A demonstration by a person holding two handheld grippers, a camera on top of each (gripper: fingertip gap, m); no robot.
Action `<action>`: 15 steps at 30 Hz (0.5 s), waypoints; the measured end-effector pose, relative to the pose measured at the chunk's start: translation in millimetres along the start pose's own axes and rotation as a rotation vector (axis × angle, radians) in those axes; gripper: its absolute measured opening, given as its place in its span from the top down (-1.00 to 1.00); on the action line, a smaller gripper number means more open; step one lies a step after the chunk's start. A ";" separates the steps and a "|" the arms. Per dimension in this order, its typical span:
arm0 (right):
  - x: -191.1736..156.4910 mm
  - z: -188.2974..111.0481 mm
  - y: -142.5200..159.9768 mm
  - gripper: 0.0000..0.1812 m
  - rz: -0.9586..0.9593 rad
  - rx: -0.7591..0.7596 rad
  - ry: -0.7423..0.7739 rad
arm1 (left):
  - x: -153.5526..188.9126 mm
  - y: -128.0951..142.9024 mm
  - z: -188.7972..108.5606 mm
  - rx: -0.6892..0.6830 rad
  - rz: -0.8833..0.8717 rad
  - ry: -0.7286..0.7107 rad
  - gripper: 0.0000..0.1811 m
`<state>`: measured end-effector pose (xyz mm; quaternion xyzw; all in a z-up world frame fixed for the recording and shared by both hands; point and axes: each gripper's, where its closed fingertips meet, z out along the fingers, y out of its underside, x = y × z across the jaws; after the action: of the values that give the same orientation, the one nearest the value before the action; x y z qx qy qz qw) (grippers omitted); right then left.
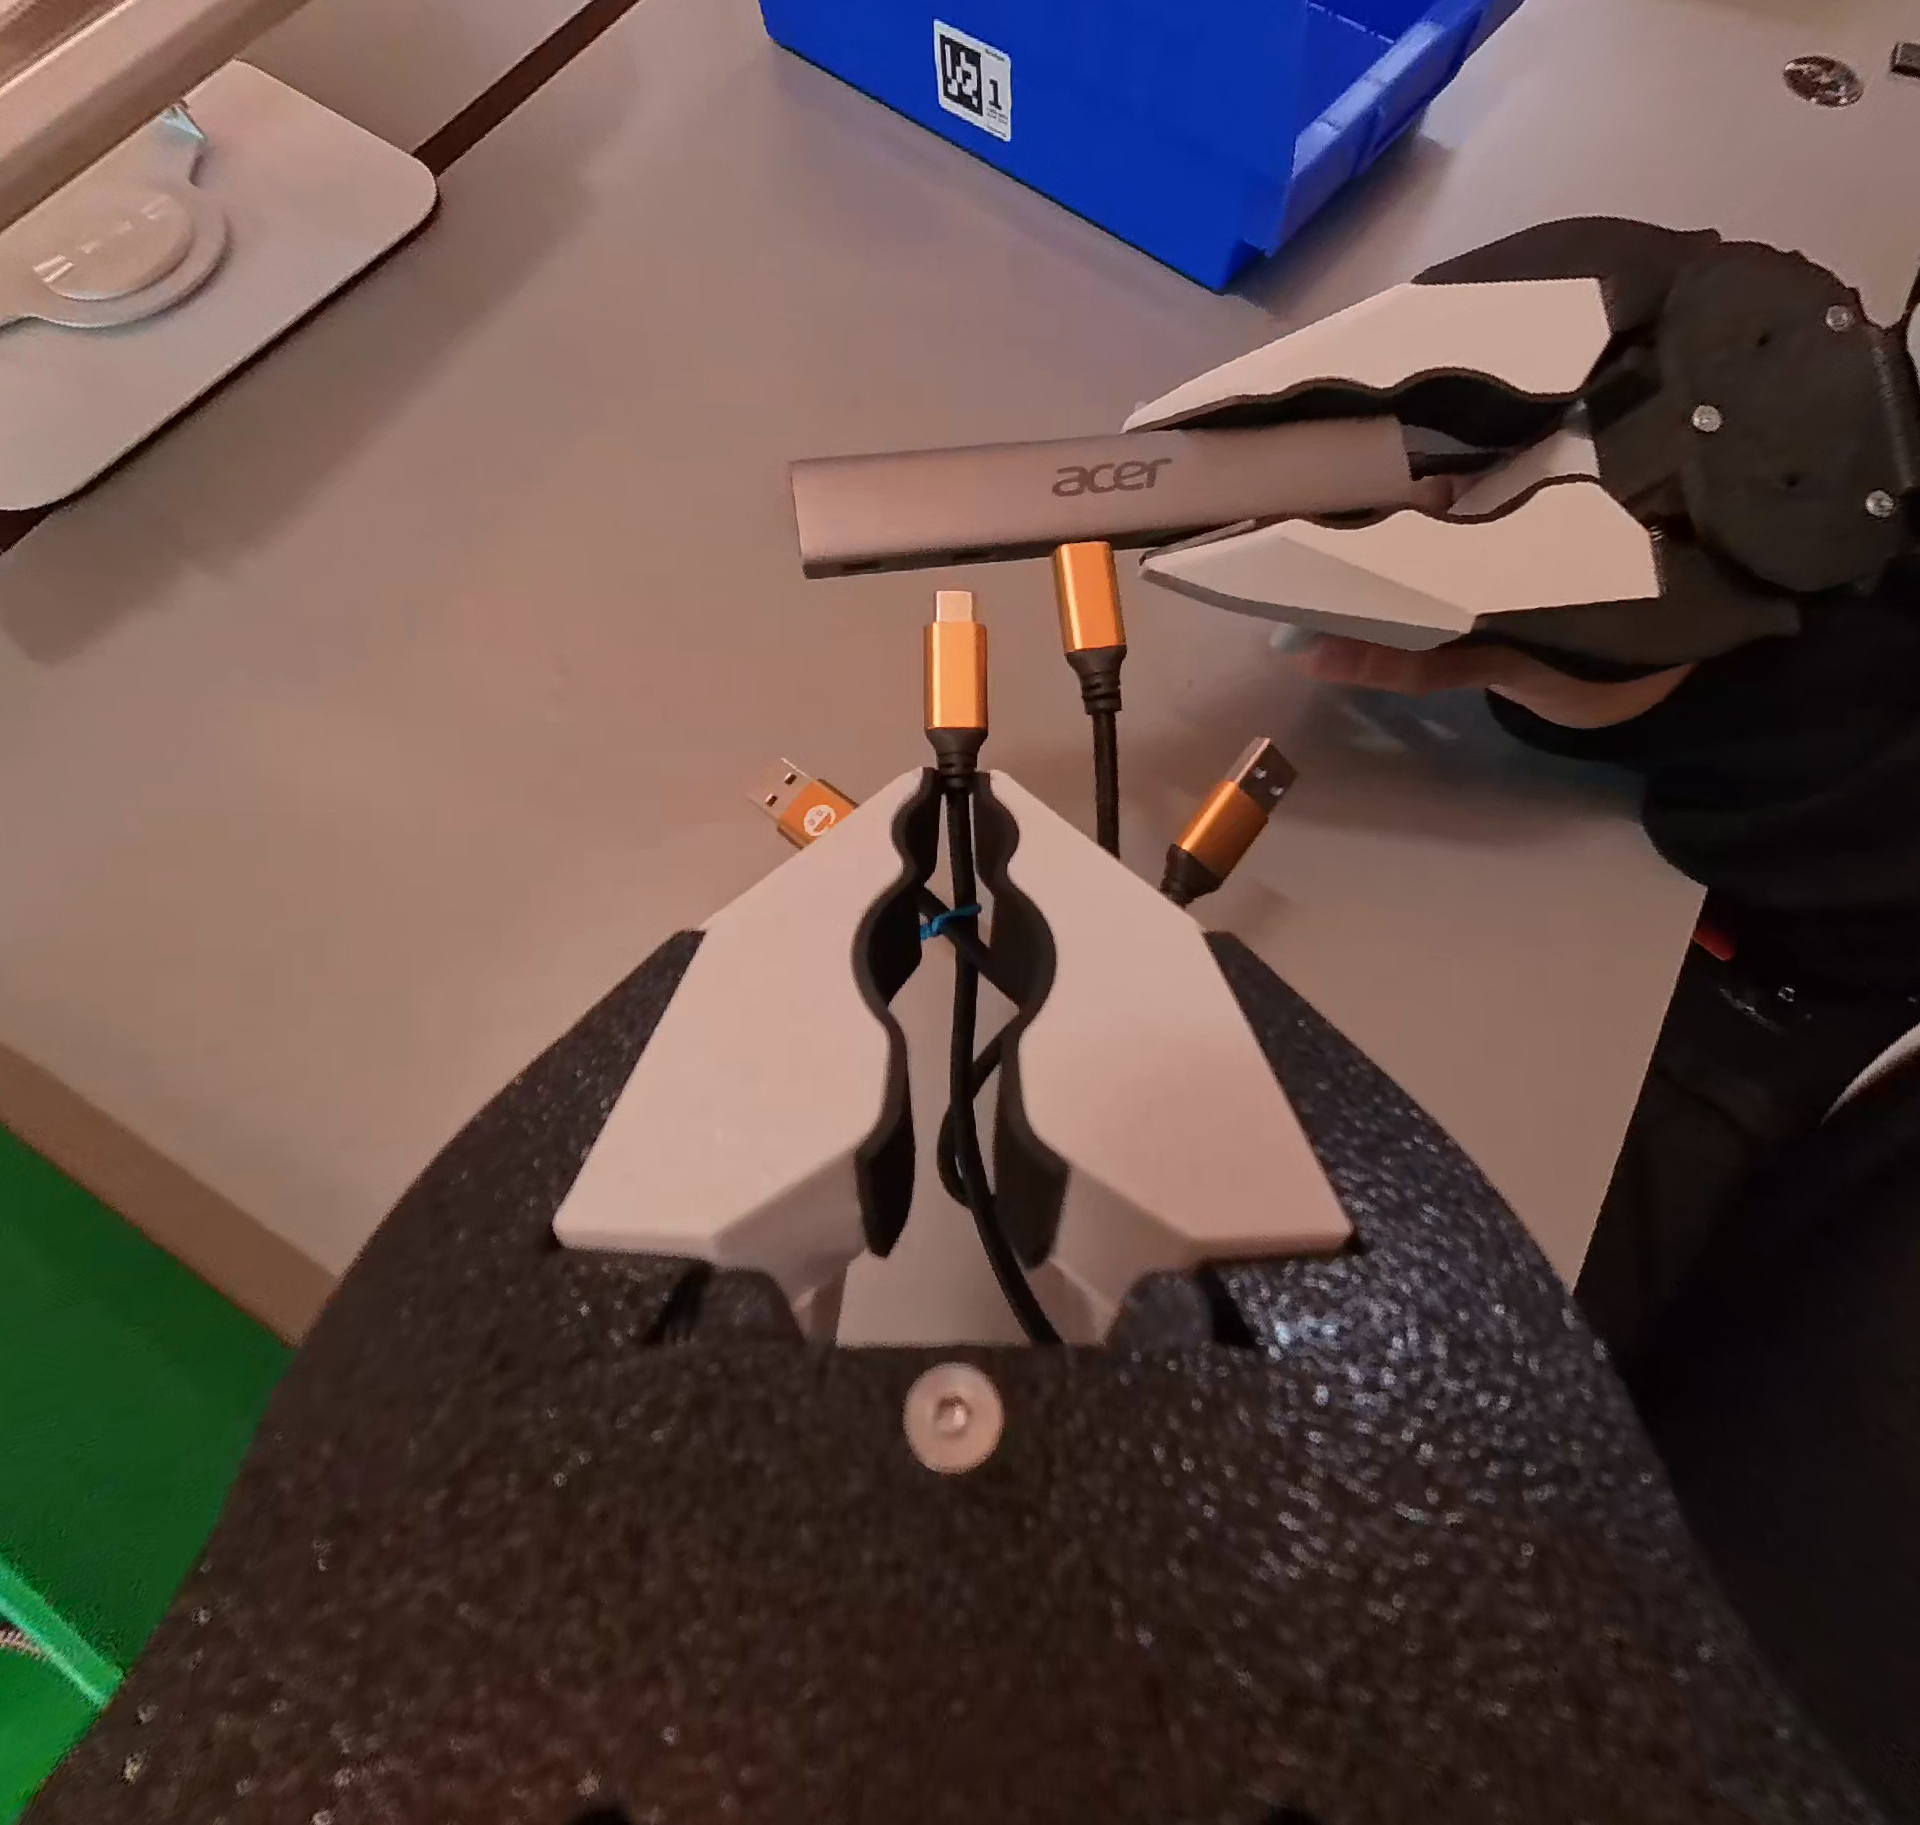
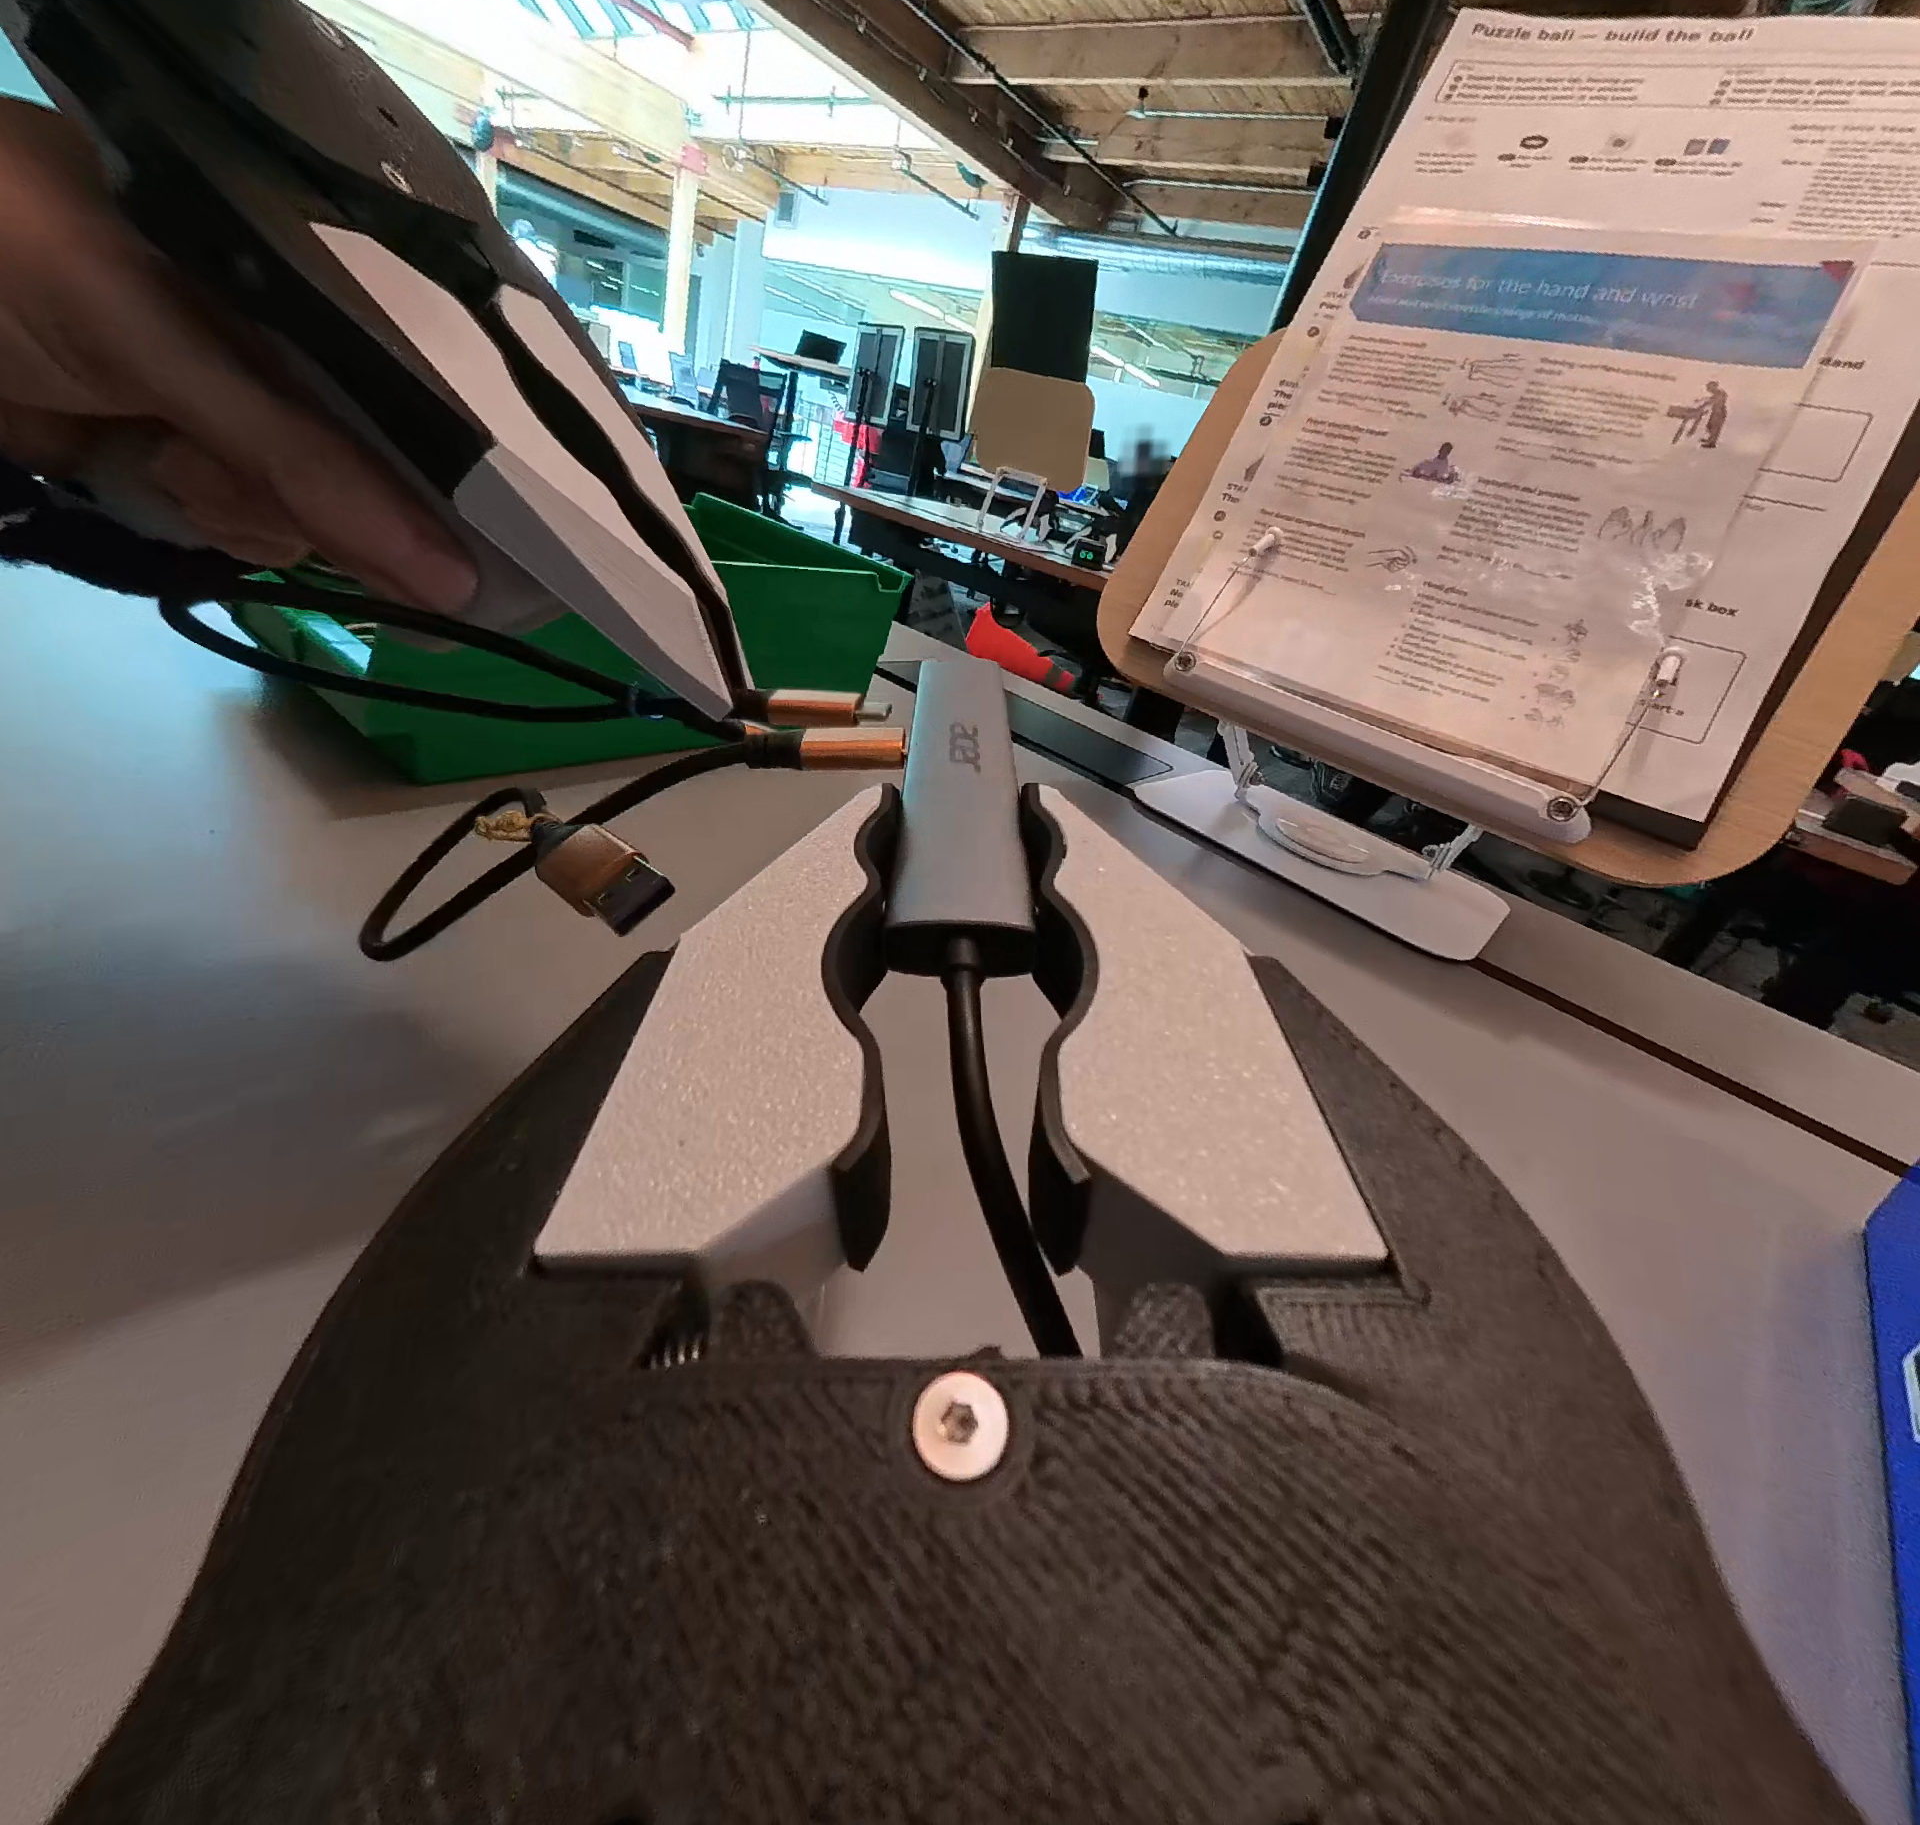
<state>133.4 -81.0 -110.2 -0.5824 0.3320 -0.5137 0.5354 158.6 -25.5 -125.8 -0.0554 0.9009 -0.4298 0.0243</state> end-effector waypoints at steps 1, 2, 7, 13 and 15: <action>-0.2 0.1 -0.1 0.76 0.003 0.001 0.001 | 0.2 -0.2 0.3 0.001 -0.001 0.002 0.96; -1.4 0.6 0.2 0.76 0.003 0.000 -0.004 | 0.8 -0.4 0.8 0.002 -0.002 0.007 0.96; -4.4 1.8 2.4 0.76 -0.040 -0.018 -0.002 | 0.9 0.0 2.5 0.001 -0.004 0.007 0.96; -4.6 2.8 4.6 0.76 -0.056 -0.031 0.003 | 1.1 0.2 3.0 0.001 -0.011 0.011 0.96; -4.6 3.3 5.1 0.76 -0.074 -0.037 0.012 | 1.3 0.9 4.3 -0.003 -0.017 0.012 0.96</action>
<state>136.2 -76.8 -115.9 -0.6011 0.3229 -0.5303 0.5032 157.6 -28.4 -129.2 -0.0606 0.9011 -0.4290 0.0154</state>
